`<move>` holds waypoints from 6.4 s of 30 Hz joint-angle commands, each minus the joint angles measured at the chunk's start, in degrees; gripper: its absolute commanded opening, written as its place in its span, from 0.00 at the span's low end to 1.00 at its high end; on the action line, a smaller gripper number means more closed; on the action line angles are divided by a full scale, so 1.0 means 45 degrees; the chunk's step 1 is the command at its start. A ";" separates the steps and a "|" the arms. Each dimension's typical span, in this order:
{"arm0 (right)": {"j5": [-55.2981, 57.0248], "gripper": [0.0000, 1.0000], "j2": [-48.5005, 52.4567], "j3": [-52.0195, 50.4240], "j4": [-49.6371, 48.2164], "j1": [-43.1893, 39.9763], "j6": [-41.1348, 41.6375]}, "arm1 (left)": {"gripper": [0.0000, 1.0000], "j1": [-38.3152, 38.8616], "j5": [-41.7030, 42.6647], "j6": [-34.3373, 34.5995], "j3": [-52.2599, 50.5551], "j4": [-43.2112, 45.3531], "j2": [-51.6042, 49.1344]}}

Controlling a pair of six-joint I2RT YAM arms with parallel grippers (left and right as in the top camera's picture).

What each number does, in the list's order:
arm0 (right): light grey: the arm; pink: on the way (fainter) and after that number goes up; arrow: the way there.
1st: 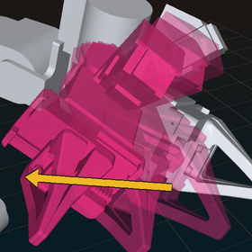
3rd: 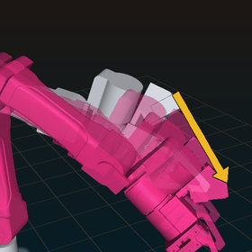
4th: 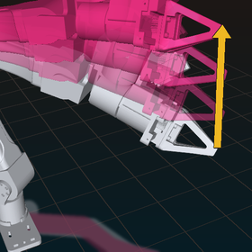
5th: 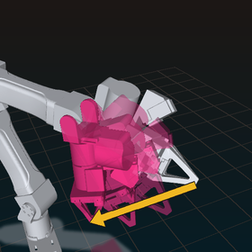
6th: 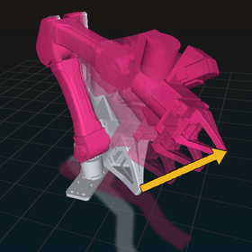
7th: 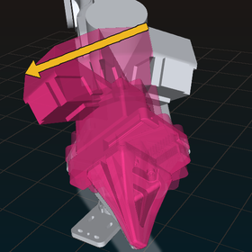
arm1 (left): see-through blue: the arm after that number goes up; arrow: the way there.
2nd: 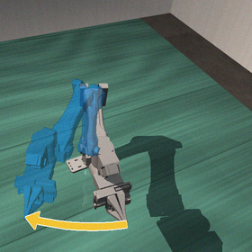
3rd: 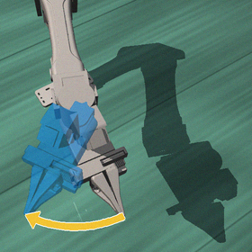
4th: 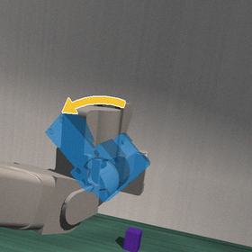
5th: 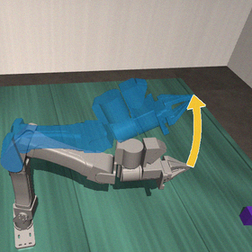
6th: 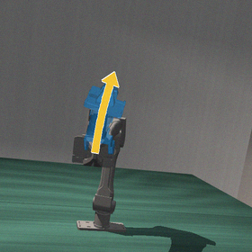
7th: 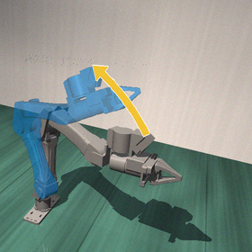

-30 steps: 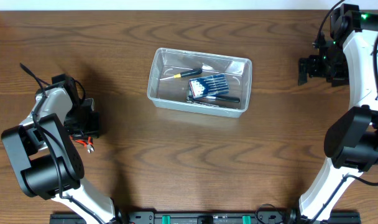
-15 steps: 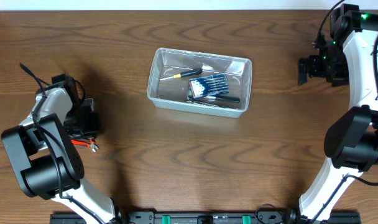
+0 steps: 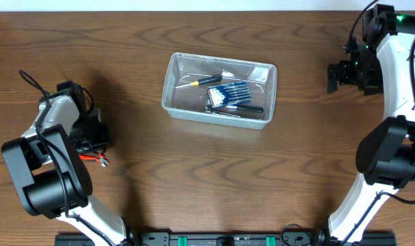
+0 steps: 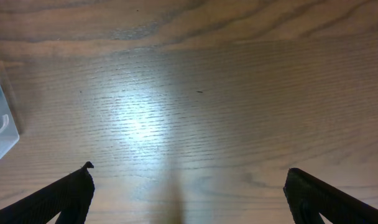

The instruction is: Pack container

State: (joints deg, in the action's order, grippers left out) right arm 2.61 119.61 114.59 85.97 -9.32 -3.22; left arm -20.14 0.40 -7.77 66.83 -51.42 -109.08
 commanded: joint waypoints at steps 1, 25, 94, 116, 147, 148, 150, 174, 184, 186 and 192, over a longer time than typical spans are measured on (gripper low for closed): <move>0.0141 0.99 0.0024 -0.0024 0.0024 -0.0117 -0.0155 | 0.06 0.0248 -0.0223 0.1005 0.0996 -0.0393 0.0291; -0.0884 0.99 0.0024 -0.0024 -0.0957 -0.0437 0.0612 | 0.06 1.0370 0.0243 -0.8208 0.7082 0.1234 0.1734; -0.2832 0.01 -0.1341 -0.0131 0.0087 0.7766 -0.2171 | 0.83 0.4303 0.2030 -0.0248 0.7995 -0.2565 -0.0617; -0.3308 0.01 -0.1341 -0.2696 -0.0296 0.8748 -0.3011 | 0.82 0.4566 0.2147 -0.0155 0.7995 -0.2574 -0.1457; -0.1836 0.01 -0.1341 -0.3954 -0.1923 0.7325 -0.2905 | 0.82 0.4566 0.2147 -0.0155 0.7995 -0.2856 -0.1457; -0.1744 0.01 -0.1341 -0.4012 -0.1987 0.7325 -0.2875 | 0.82 0.4566 0.2147 -0.0155 0.7995 -0.2856 -0.1457; -0.1496 0.01 -0.1341 -0.4172 -0.2191 0.7300 -0.2667 | 0.82 0.4566 0.2147 -0.0155 0.7995 -0.2856 -0.1457; -0.1127 0.03 -0.1341 -0.4707 -0.2846 0.6887 -0.2429 | 0.82 0.4566 0.2132 -0.0160 0.7995 -0.3084 -0.1457; -0.3070 0.07 -0.1389 -0.4707 -0.2516 0.7349 -0.3458 | 0.83 0.4566 0.2093 -0.0165 0.7995 -0.3128 -0.1452; -0.3070 0.07 -0.1593 -0.4697 -0.2545 0.7524 -0.3492 | 0.83 0.4566 0.2093 -0.0165 0.8000 -0.3172 -0.1423; -0.2992 0.08 -0.2987 -0.4046 -0.3094 0.7480 -0.3065 | 0.83 0.4566 0.1855 -0.0165 0.8014 -0.3089 -0.0967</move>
State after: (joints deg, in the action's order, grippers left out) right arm -10.04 111.68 93.69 73.36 24.62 -17.56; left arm 0.49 9.23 -8.80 103.42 -65.43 -115.20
